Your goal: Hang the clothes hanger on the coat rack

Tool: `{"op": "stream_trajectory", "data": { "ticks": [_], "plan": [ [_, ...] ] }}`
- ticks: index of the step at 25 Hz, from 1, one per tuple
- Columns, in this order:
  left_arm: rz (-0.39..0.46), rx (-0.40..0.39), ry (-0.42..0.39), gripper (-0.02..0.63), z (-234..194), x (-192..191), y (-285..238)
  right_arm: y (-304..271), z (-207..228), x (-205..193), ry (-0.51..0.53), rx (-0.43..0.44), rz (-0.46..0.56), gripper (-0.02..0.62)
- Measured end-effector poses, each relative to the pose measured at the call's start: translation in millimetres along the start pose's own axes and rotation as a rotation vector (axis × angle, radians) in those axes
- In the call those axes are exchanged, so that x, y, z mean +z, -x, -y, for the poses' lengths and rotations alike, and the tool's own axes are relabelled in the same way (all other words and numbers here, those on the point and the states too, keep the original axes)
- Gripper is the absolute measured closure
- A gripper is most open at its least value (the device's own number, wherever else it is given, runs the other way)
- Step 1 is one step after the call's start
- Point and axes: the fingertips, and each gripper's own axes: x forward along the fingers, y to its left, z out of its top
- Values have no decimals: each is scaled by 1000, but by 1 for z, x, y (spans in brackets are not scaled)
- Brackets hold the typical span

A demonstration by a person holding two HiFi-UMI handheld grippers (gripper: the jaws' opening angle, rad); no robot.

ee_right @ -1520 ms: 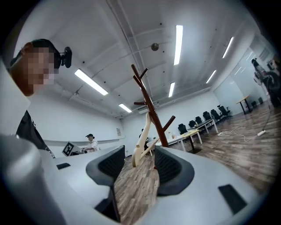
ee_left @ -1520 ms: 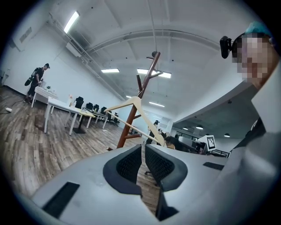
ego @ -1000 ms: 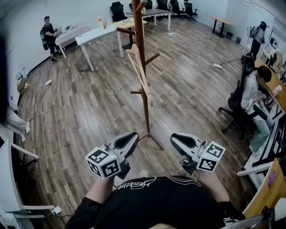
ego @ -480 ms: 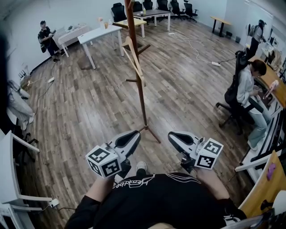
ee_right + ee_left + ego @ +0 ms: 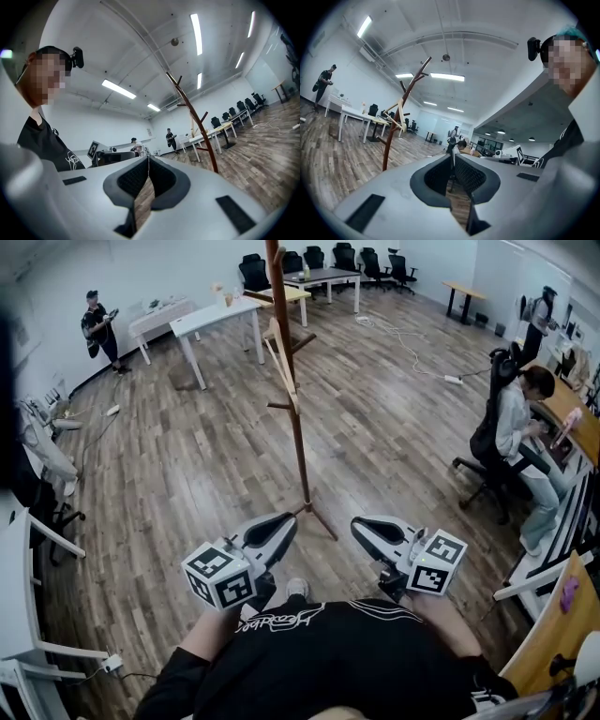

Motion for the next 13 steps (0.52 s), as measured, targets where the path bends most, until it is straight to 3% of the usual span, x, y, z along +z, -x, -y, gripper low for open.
{"op": "stream_trajectory", "data": {
  "ticks": [13],
  "plan": [
    [25, 12, 1, 574, -5, 4, 21, -12, -13, -3, 16, 9, -22, 554]
  ]
}}
